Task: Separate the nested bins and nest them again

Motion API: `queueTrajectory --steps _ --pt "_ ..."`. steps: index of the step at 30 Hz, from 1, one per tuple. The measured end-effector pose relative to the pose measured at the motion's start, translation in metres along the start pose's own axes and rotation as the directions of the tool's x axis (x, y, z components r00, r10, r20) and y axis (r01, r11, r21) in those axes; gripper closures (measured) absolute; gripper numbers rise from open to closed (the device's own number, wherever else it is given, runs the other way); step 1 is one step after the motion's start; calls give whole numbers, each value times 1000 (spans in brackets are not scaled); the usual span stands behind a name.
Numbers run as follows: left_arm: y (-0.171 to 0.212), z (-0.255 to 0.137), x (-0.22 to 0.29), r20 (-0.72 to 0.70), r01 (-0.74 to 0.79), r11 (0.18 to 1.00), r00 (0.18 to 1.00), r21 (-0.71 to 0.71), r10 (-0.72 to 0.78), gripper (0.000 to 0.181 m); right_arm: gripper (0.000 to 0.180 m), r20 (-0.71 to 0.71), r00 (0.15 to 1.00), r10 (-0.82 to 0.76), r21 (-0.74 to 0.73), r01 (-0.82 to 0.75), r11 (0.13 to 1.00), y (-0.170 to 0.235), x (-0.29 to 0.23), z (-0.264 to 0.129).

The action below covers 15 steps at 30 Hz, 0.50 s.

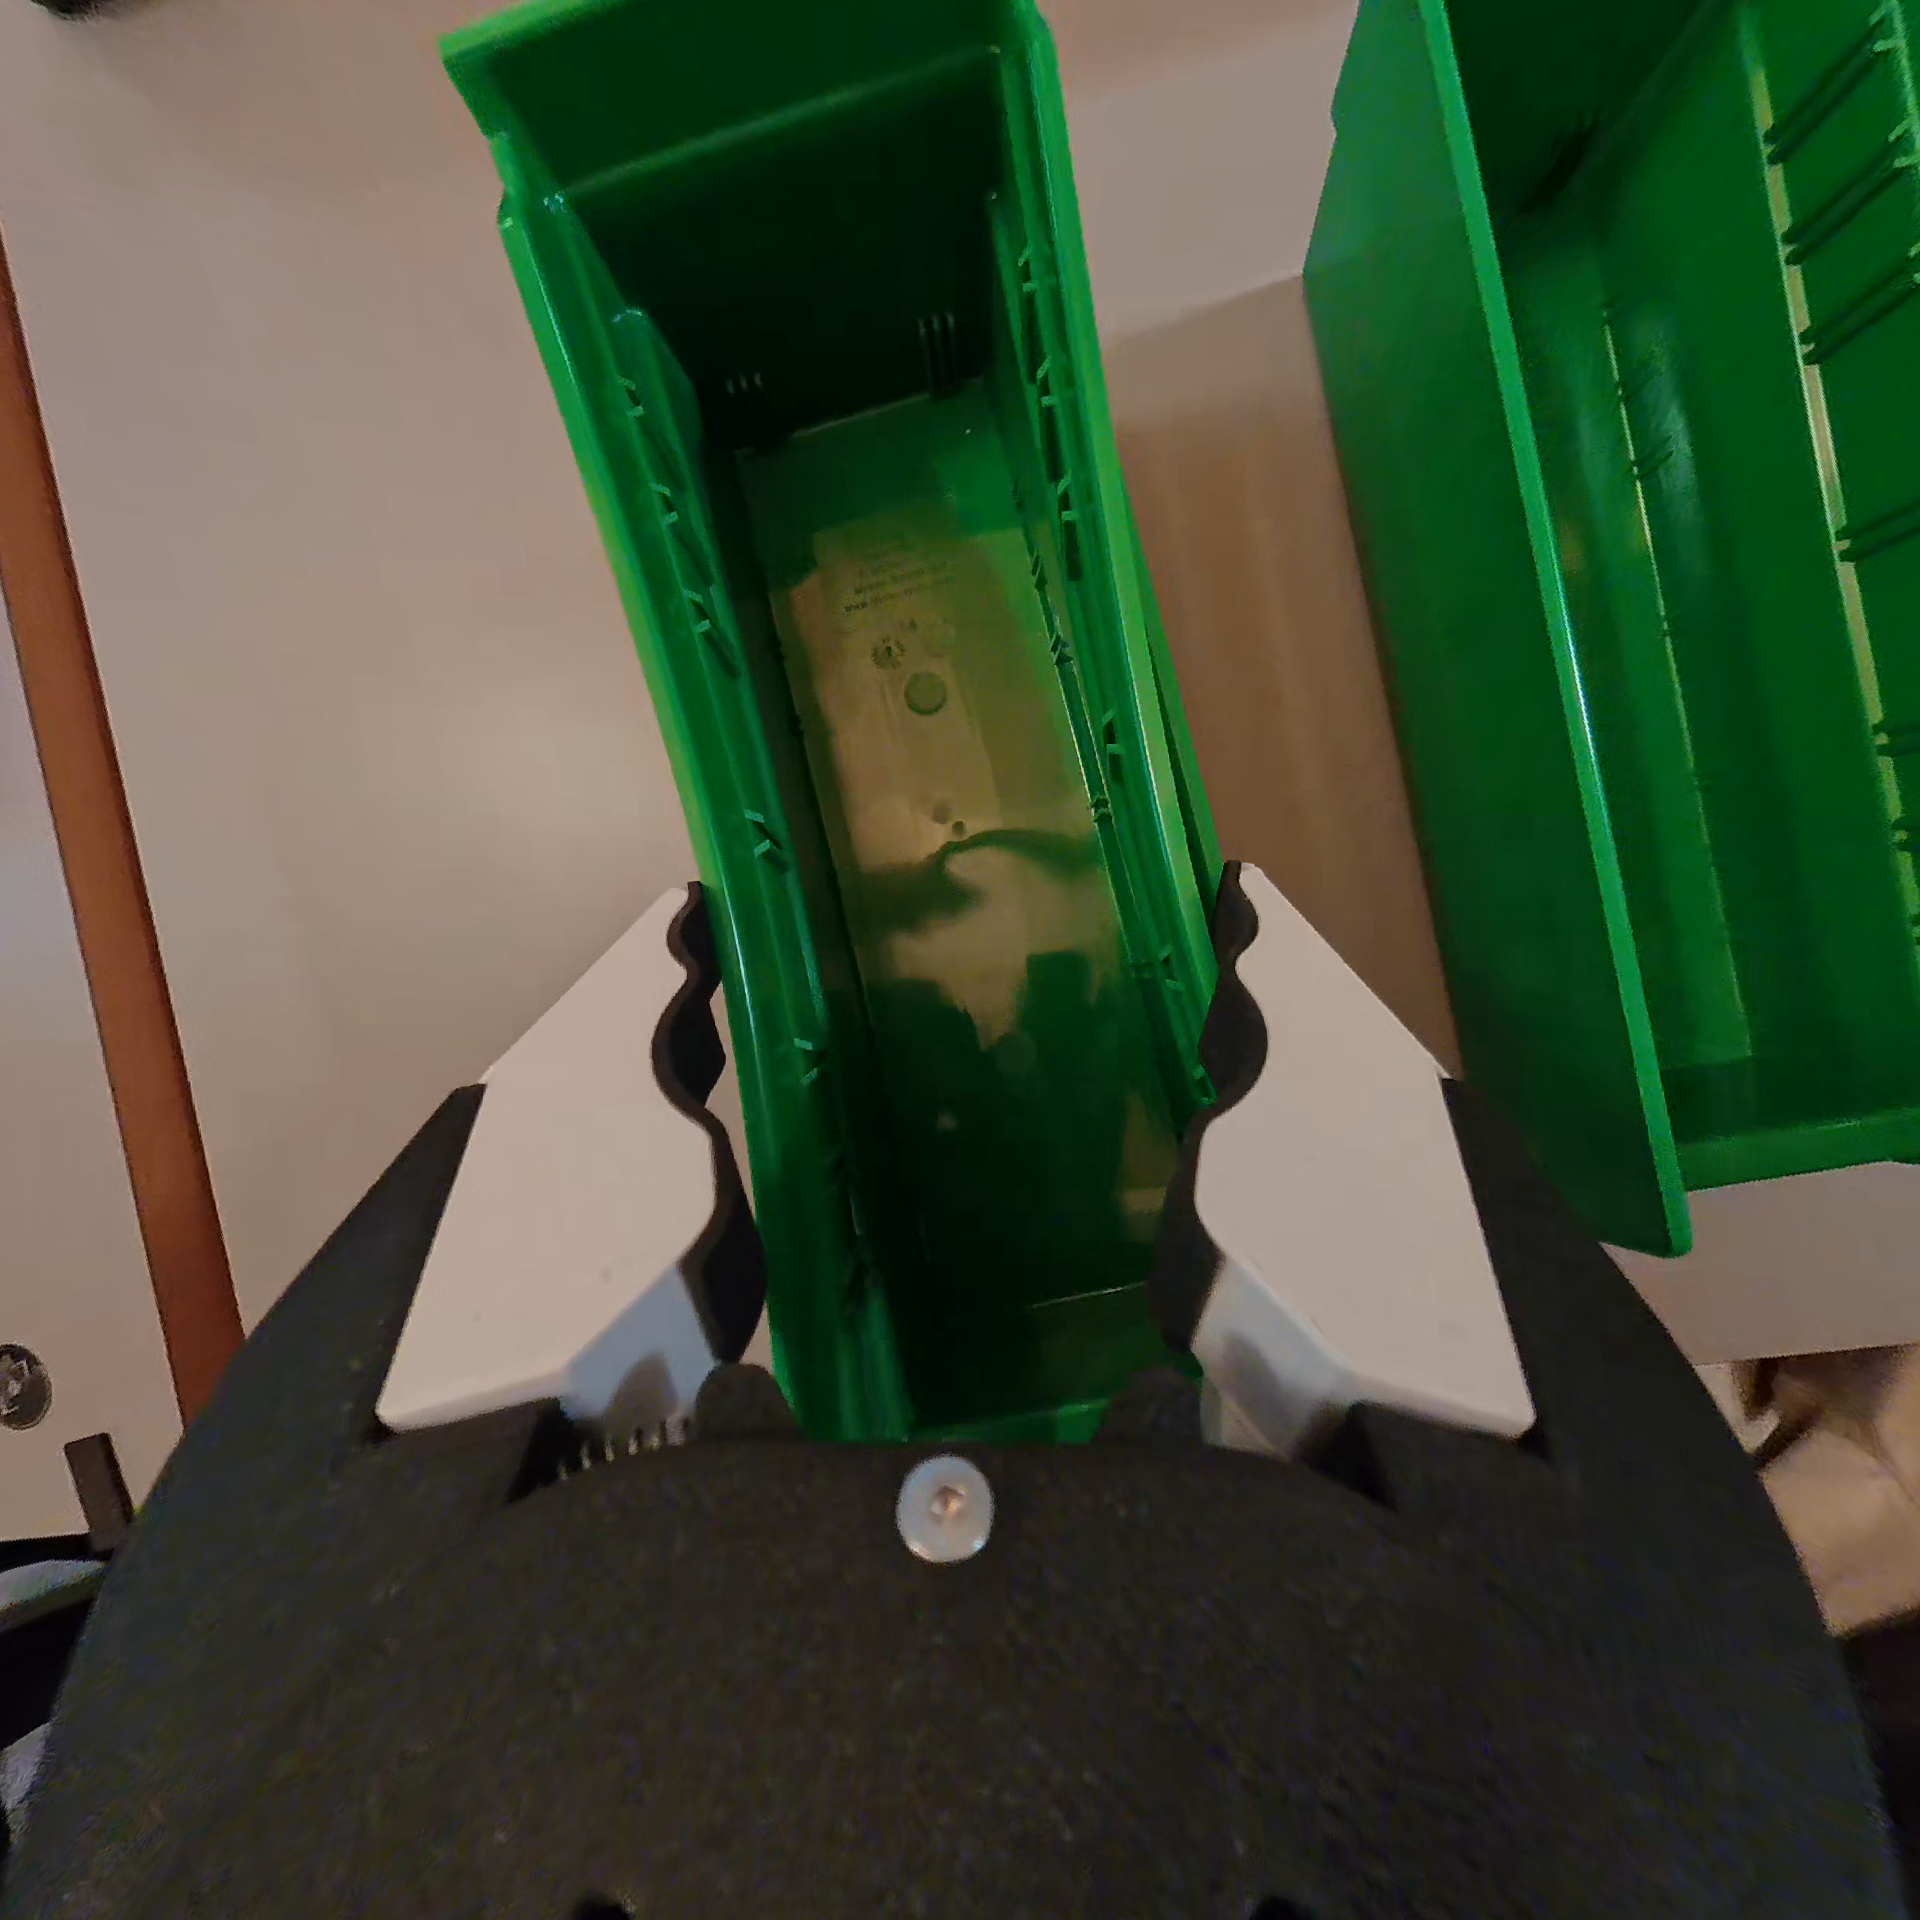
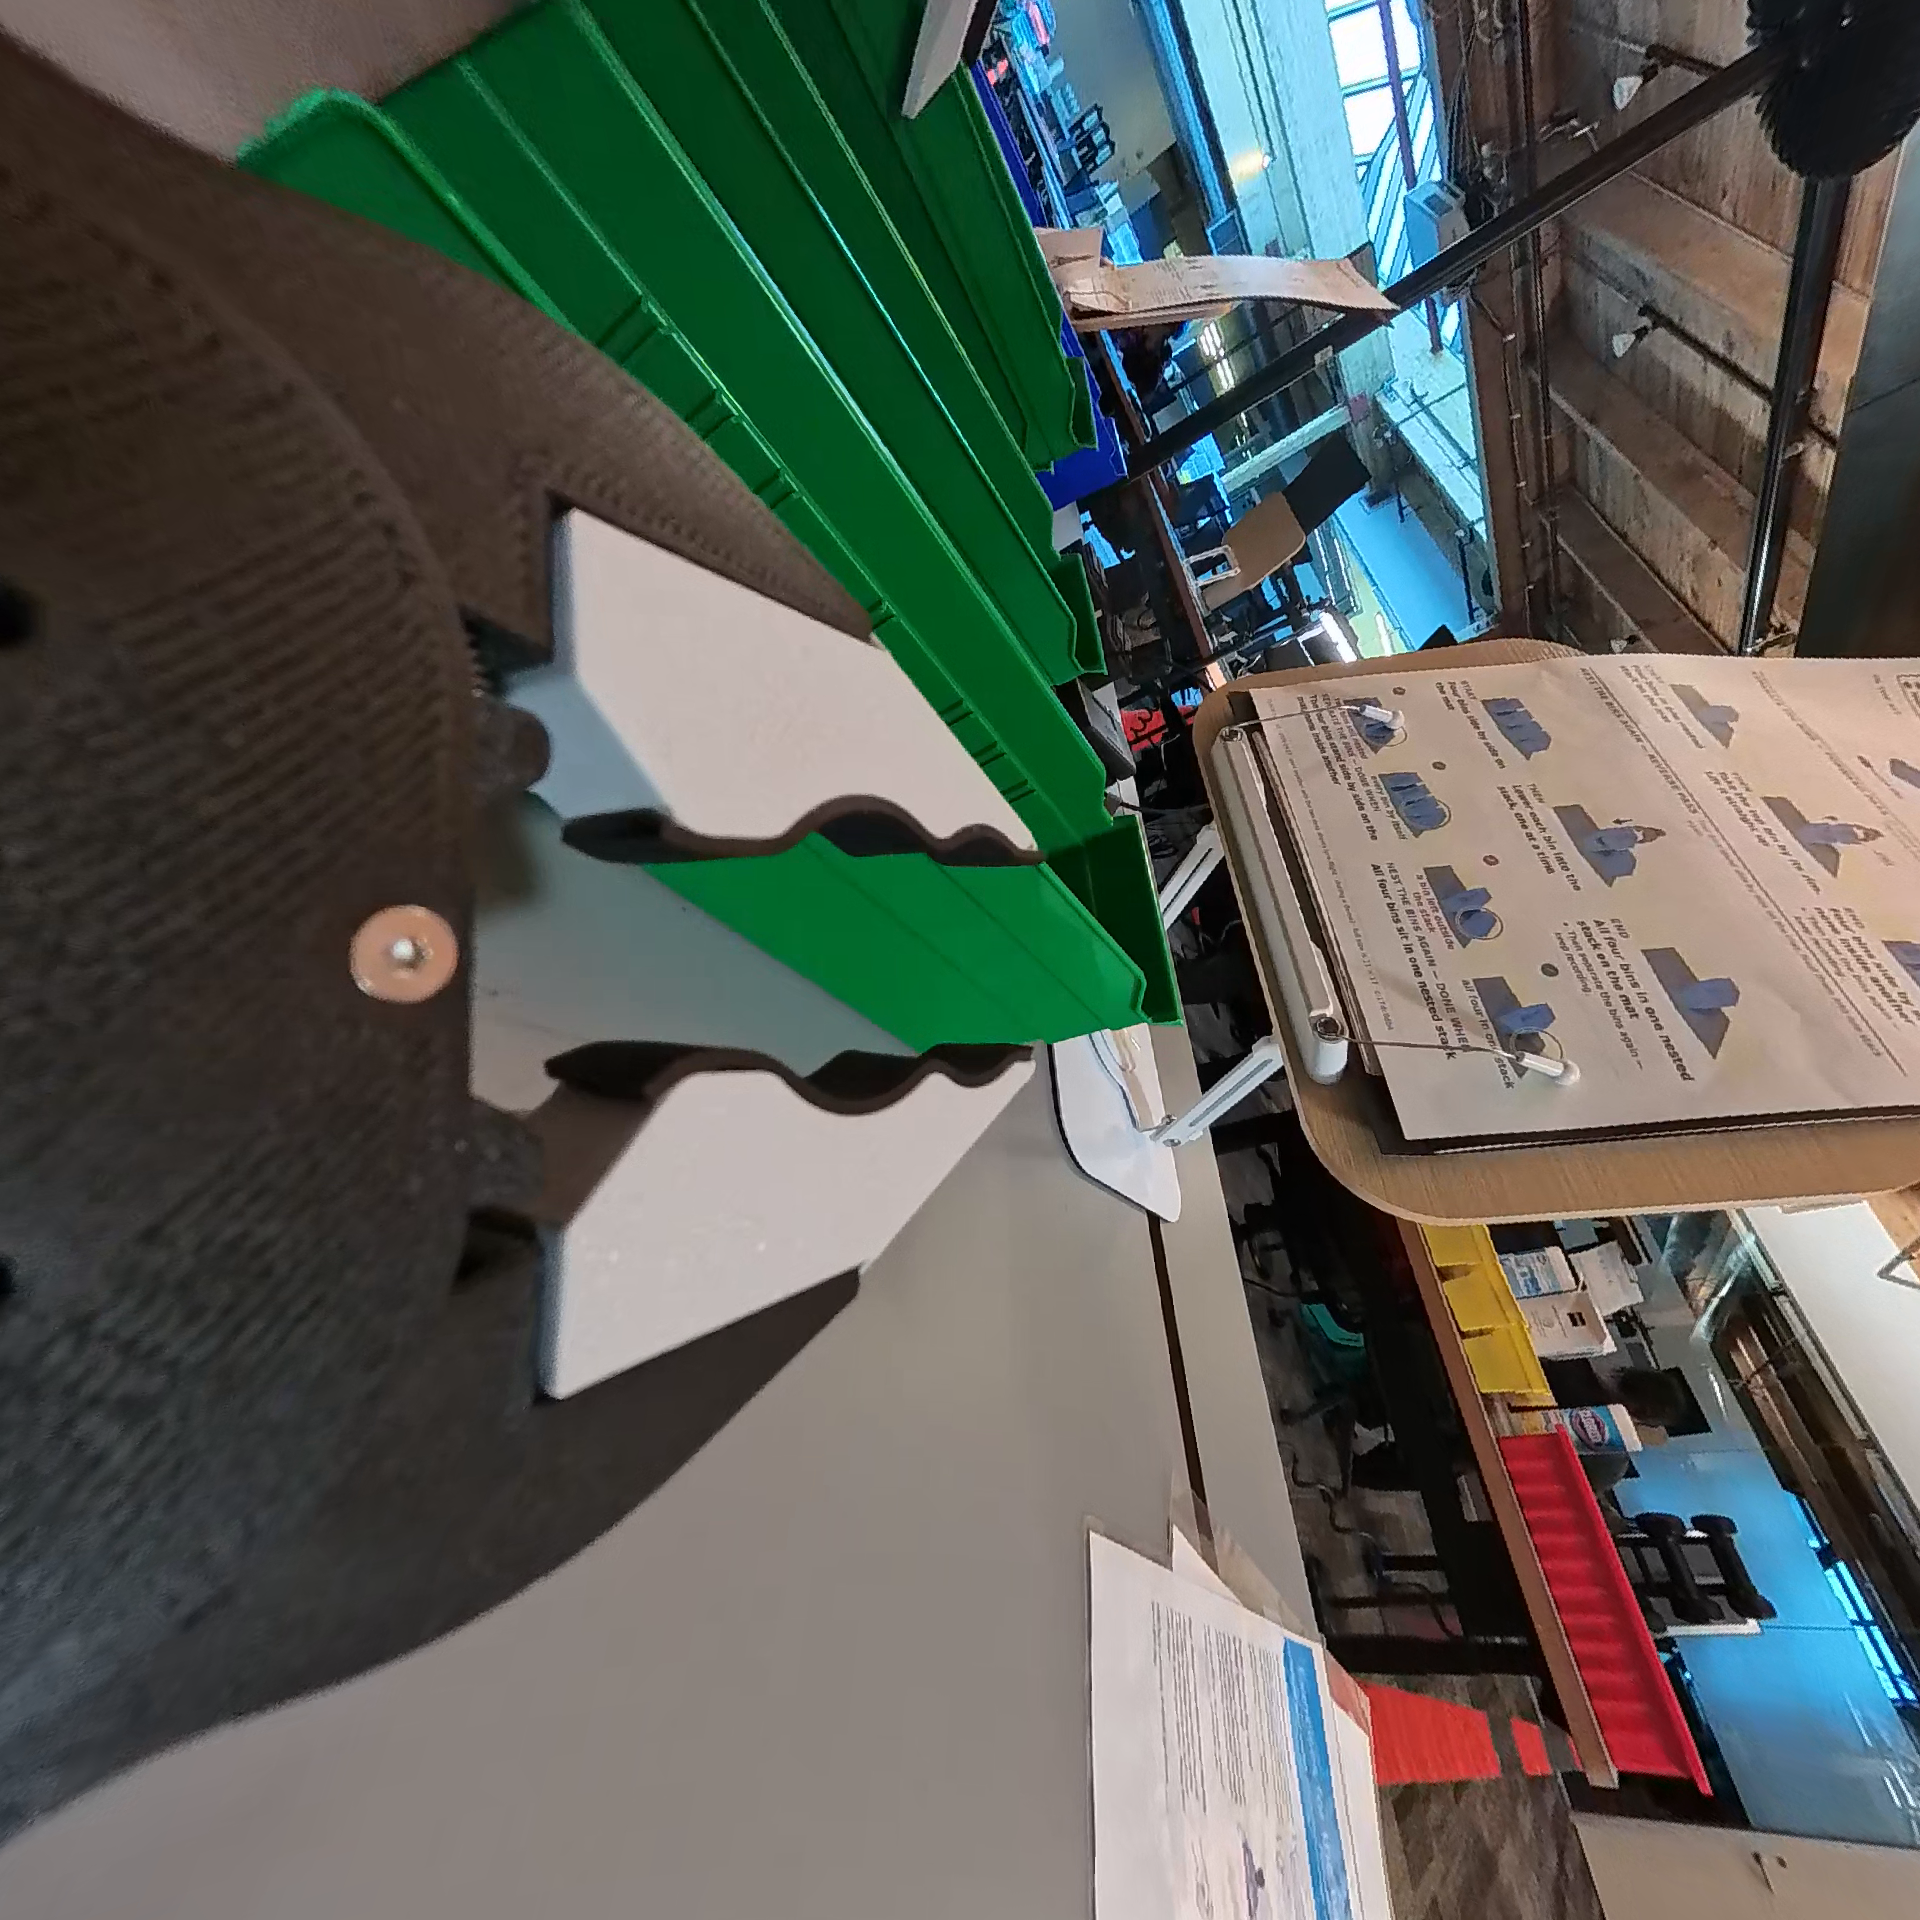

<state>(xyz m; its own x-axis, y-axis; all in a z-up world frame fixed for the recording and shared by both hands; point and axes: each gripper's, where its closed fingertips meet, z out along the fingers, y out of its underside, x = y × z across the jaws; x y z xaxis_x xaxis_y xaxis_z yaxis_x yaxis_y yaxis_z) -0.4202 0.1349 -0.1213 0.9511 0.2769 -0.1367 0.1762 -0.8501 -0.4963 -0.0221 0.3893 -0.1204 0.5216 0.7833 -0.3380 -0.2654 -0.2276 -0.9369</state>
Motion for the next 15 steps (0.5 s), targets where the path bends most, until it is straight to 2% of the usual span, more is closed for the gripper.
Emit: queueTrajectory --steps 7,15 --pt "-17 -15 -10 -22 67 986 998 155 -64 88 147 0 1000 1 -2 -1 1000 0 0 0" --pt "-7 -15 -8 -52 48 994 998 103 -43 80 147 1 1000 1 -3 -1 1000 0 0 0"
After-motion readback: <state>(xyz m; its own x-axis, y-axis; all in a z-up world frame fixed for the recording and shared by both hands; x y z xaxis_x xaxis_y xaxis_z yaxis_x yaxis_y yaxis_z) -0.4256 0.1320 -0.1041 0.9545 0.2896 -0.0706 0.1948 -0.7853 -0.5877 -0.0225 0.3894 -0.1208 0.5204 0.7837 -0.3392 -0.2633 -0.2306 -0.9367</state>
